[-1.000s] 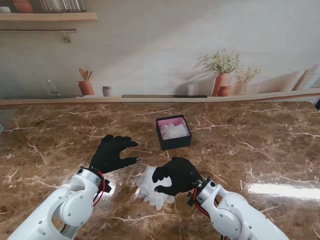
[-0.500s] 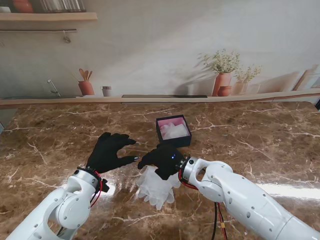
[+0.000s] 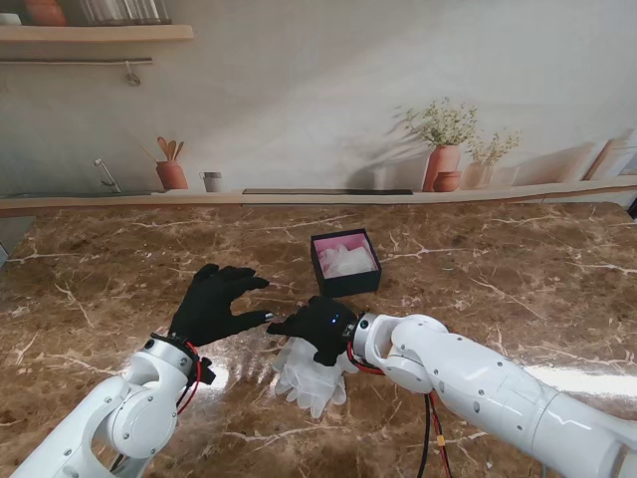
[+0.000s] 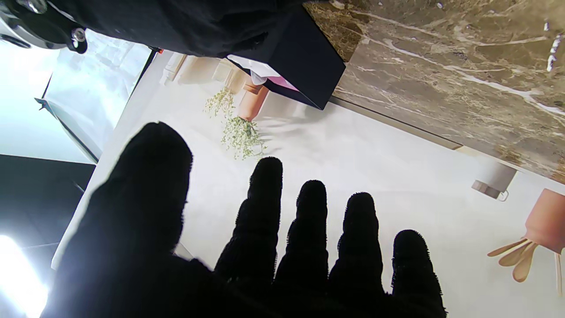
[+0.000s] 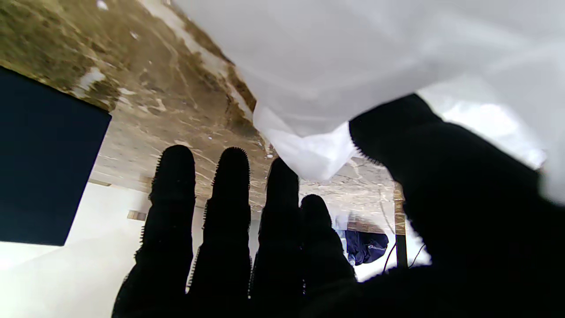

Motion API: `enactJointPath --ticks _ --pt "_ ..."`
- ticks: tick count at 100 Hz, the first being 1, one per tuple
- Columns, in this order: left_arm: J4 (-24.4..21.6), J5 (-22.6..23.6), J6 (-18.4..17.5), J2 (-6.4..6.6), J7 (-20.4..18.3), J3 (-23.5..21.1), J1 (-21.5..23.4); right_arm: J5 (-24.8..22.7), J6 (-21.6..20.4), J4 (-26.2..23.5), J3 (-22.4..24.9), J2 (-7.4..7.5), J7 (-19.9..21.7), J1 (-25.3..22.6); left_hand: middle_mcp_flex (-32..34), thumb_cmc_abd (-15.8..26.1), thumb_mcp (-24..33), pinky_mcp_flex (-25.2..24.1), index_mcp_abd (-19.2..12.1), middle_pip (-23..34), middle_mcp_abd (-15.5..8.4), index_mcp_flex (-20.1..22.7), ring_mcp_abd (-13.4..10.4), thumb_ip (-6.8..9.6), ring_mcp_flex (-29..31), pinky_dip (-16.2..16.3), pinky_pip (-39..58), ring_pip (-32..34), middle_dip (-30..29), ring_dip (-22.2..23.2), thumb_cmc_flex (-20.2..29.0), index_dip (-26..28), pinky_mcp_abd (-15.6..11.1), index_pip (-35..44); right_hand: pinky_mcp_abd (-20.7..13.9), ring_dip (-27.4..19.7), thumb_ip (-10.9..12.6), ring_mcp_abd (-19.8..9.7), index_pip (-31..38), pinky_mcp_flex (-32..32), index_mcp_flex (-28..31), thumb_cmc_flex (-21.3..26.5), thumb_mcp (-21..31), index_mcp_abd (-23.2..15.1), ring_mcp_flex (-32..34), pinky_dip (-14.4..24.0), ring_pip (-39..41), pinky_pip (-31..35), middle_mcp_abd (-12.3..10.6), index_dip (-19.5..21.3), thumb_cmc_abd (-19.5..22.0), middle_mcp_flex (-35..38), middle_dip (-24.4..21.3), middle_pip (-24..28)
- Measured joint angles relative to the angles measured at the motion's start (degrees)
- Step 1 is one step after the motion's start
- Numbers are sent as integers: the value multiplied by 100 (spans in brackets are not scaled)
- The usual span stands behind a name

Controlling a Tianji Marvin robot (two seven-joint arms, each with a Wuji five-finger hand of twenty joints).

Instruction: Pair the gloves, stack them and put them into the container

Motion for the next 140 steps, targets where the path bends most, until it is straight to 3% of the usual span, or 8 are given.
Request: enactJointPath --ticks 17,29,36,50,73,106,128,140 --pt "-16 -19 7 1 -35 2 5 -82 42 85 -118 -10 -356 18 0 69 -6 0 0 -1 0 0 -1 0 0 0 -43 -1 0 0 138 1 0 0 -47 1063 3 -161 1359 74 1488 -139 47 -704 450 34 982 17 -498 156 -499 1609 2094 1417" --pt "-22 -38 20 2 -41 14 6 -89 35 269 -164 -62 -816 14 0 63 -6 0 0 -1 0 0 -1 1 0 0 -45 -1 0 0 149 1 0 0 -47 1817 -649 -351 3248 46 2897 -141 107 -1732 227 35 2026 156 -573 788 -789 1837 3191 1645" --pt "-24 -39 21 2 -44 20 6 -86 22 335 -174 -87 -913 4 0 63 -70 0 0 -1 0 0 -1 1 0 0 -46 -1 0 0 148 1 0 0 -57 1822 -924 -408 4440 75 3361 -130 107 -2304 60 137 2096 410 -573 788 -860 1567 3131 1397" --pt "-26 -40 22 2 -50 27 5 -89 -35 359 -134 -98 -1013 -31 0 63 -69 0 0 -1 0 0 -1 1 0 0 -46 -1 -1 0 148 1 1 0 -133 1597 -973 -411 4644 672 3602 87 -29 -2579 736 469 2043 1254 -485 1107 -866 1708 1984 535" --pt "-26 -39 21 2 -59 29 -2 -21 -454 498 830 -235 -1643 -545 0 124 -69 -1 0 -1 0 0 -3 2 0 0 -106 -2 -1 -23 151 5 4 0 -117 1957 -973 -477 4727 1685 3831 228 -30 -2588 2484 475 2695 2366 -538 1129 -975 3543 2630 872" --pt "-25 -78 23 8 -116 74 -26 -266 -647 358 1927 -190 -2620 -1357 0 235 -252 -3 -1 -12 0 84 -5 60 0 0 -190 -3 -1 -35 152 93 5 0 -117 2034 -973 -477 4779 1456 3827 228 -28 -2588 2360 473 2560 2441 -538 1401 -790 3518 2777 908" --pt "-21 -99 15 10 -146 118 -62 -374 -394 817 1340 -93 -3500 -1250 0 235 -252 -3 -1 -62 0 85 -6 60 0 1 -194 -4 -1 -37 152 93 5 0 -158 1787 -973 -531 4774 954 3762 228 -28 -2592 1628 398 2009 2077 -570 1745 -778 2819 2908 761" --pt "-21 -98 15 10 -162 105 -64 -365 -483 755 1749 -103 -3051 -1481 0 235 -252 -3 -1 -62 0 86 -6 60 0 4 -195 -4 -1 -37 152 93 5 0 -37 917 -973 -381 4632 313 3760 228 73 -2593 878 304 929 1170 -389 2171 -778 1793 1584 254"
